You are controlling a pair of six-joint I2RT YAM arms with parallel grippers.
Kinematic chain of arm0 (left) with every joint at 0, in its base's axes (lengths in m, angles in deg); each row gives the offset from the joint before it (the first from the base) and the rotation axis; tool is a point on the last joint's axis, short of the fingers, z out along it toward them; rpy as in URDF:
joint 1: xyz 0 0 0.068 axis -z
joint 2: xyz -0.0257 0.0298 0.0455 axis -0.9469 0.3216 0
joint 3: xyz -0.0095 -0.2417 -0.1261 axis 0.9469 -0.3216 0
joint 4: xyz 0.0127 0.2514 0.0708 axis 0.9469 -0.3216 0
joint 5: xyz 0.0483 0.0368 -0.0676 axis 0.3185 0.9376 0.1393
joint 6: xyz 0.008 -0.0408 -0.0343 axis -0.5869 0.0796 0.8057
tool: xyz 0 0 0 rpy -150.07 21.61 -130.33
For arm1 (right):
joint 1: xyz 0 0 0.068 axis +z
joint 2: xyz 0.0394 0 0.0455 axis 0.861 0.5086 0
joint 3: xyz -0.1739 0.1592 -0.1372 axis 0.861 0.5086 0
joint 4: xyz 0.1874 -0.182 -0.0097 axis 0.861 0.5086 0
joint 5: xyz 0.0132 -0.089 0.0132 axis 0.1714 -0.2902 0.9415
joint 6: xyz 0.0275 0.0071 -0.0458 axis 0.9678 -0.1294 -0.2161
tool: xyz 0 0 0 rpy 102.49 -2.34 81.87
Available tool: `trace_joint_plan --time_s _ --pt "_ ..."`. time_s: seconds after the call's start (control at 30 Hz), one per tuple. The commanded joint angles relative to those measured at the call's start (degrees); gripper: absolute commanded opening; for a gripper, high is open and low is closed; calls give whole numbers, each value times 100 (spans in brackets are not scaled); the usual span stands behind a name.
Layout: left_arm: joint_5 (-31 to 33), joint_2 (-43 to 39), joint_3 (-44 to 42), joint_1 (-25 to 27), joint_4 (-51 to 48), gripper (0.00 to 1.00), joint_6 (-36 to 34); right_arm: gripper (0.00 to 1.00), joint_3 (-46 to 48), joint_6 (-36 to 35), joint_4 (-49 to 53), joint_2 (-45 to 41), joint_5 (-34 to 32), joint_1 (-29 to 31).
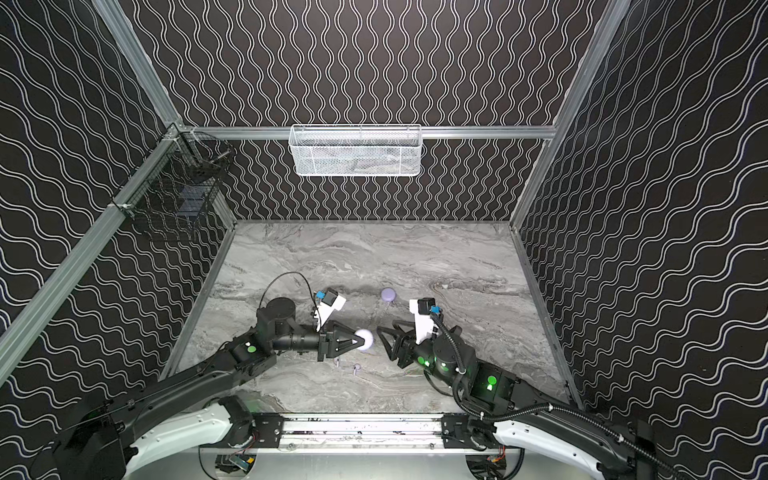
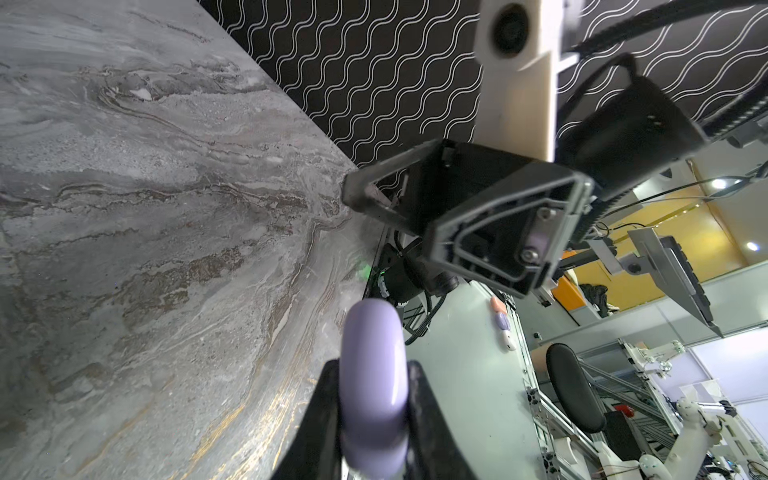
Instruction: Insert the wireless bluetooth earbuds into the charging case
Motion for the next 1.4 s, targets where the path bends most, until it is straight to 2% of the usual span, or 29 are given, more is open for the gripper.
trace_joint_plan --time_s 0.0,0.33,0.57,1.03,1.37 --pt "78 -141 -86 -9 417 15 80 59 120 103 -713 97 1210 -245" --pt "121 -348 -119 -17 178 14 -39 57 820 -31 -2790 191 2709 -380" --pt "-45 -312 -136 -17 337 15 37 52 943 166 -3443 529 3365 -624" --pt "-237 -289 -193 -17 697 17 213 45 1072 611 -4276 1000 4074 -945" --pt "-258 -318 -189 -17 686 17 204 36 1054 722 -4546 1198 4188 -970"
